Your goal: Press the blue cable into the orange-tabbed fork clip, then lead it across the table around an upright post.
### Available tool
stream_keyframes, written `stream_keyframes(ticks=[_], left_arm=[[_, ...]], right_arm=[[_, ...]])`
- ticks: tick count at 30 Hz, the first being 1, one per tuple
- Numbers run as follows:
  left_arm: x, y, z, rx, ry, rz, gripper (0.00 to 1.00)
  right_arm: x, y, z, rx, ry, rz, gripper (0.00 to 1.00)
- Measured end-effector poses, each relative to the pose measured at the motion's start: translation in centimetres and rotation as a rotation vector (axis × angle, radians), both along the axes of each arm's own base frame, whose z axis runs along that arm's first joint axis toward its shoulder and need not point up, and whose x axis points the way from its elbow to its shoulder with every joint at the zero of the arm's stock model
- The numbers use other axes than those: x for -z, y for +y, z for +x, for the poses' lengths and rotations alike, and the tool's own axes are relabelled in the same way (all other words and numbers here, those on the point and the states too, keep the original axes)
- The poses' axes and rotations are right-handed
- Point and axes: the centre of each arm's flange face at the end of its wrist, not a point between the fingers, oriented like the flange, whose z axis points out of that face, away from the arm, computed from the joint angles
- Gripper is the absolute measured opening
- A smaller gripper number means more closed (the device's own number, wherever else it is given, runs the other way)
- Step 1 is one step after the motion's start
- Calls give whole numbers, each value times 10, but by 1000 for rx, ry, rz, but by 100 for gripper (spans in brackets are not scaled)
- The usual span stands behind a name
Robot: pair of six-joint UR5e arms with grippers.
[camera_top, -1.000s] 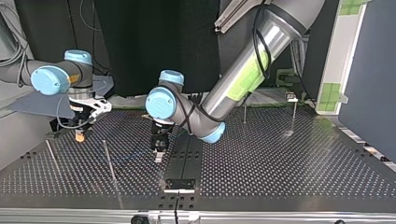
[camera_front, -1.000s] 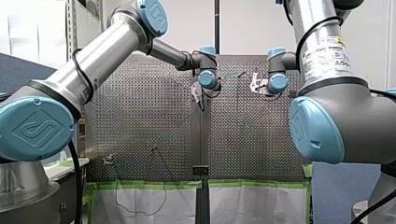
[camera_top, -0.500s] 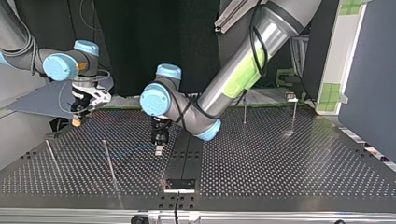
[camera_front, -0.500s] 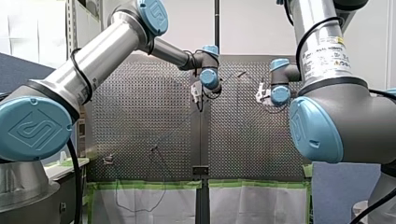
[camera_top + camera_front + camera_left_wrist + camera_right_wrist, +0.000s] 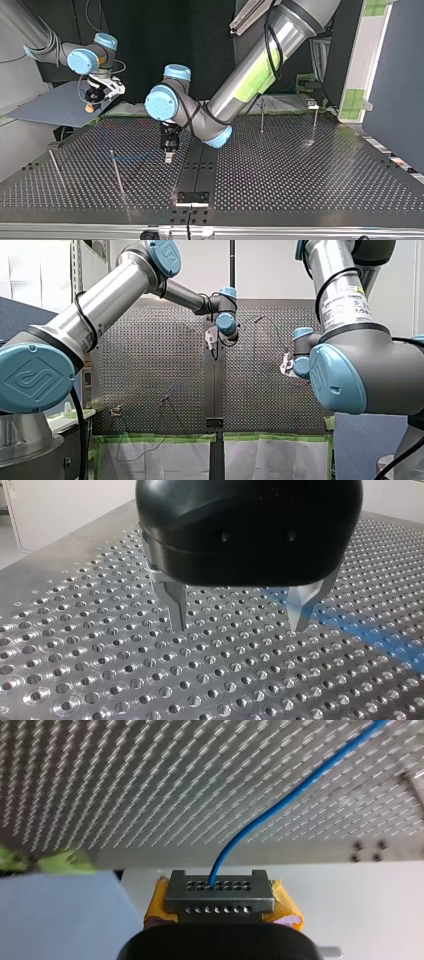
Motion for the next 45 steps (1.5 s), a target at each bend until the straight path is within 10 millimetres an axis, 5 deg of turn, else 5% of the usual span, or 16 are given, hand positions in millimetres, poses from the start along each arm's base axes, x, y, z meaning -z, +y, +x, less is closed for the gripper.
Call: stream_keyframes(ticks=[16,22,45], left_arm=[[0,-4,-7,-19,2,2,100],[1,-5,-11,-31,9,9,100],[2,-5,-14,-31,21,23,100]], right_arm=[[118,49,-36,46,19,147,0],[148,59,-47,65,15,169,0],[144,29,-72,119,-15,29,0]])
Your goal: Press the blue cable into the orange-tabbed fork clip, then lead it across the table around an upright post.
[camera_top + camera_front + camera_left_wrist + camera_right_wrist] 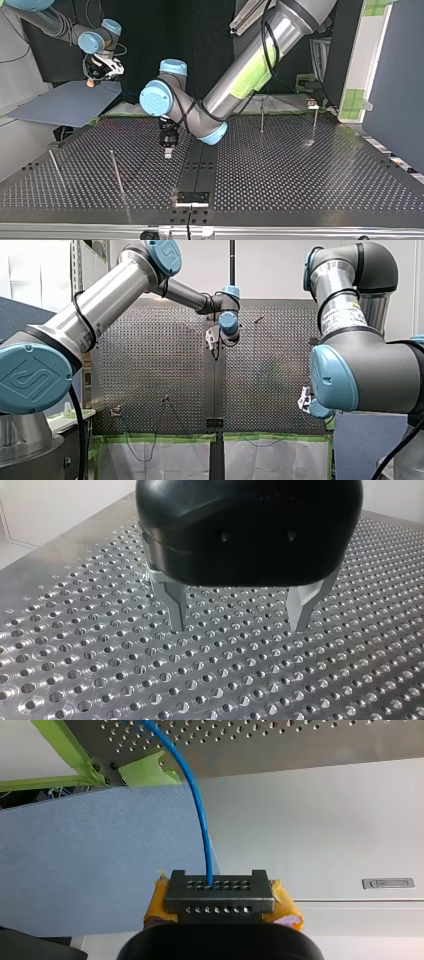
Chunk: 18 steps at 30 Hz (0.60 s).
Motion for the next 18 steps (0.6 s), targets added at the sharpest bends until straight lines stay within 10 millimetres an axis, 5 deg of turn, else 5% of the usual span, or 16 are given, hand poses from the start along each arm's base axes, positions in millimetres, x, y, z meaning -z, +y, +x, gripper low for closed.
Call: stream_keyframes(ticks=[8,18], left_arm=[[2,1,-2,1,16,13,100],[4,2,-4,2,29,27,100]], right_arm=[[2,-1,1,-16,6,-9,0],[34,-10,9,-65,-9,10,0]])
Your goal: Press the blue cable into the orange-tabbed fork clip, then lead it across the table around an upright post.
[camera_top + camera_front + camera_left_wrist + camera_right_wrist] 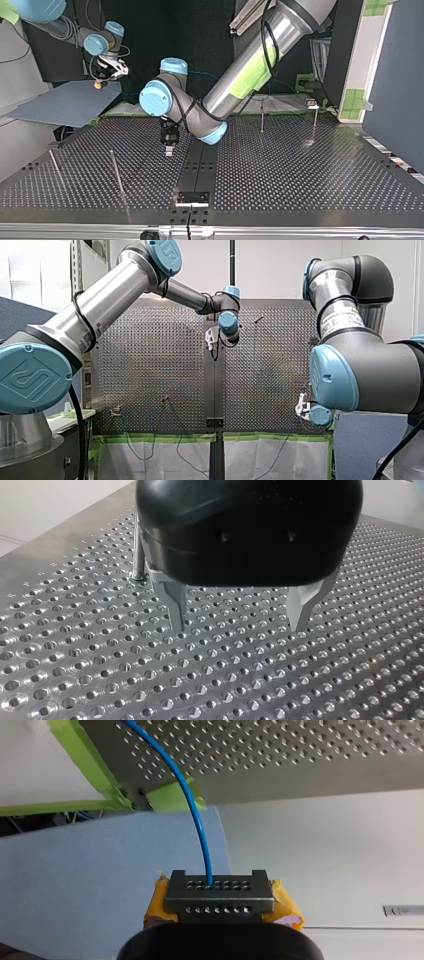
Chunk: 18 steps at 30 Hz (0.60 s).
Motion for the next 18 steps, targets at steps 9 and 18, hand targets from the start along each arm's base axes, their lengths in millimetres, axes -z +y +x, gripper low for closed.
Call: stream_keyframes(ticks=[9,18], left_arm=[[10,2,-3,1,18,21,100],[13,3,-4,3,27,45,100]], right_arm=[[10,-17,13,-79,5,-26,0],[11,-27,24,-169,26,-45,0]])
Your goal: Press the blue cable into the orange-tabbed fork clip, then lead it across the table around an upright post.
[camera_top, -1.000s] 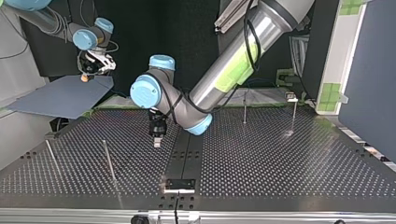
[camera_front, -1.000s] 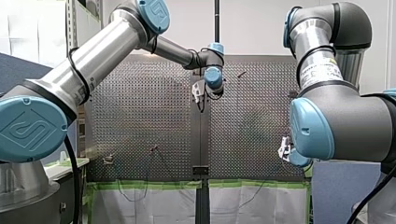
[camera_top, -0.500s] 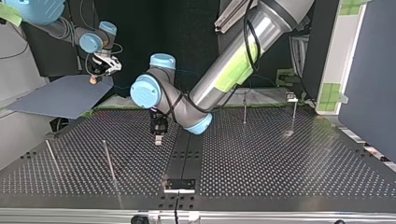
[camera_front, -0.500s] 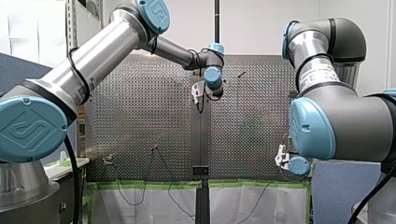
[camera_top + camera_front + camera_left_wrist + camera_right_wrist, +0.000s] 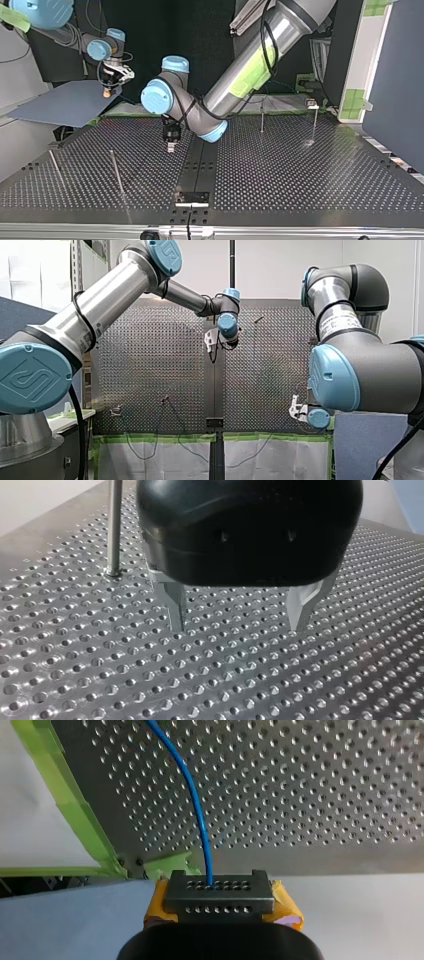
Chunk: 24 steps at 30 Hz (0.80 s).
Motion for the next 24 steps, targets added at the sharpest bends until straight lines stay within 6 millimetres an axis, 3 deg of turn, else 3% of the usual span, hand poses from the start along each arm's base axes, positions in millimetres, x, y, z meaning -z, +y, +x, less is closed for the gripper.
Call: stream_keyframes(ticks=[11,24], left_arm=[[2,2,-2,0,21,20,100],[11,6,-10,3,68,58,100]], right_arm=[[38,-1,10,-98,-4,44,0],[40,-6,14,-126,-8,51,0]])
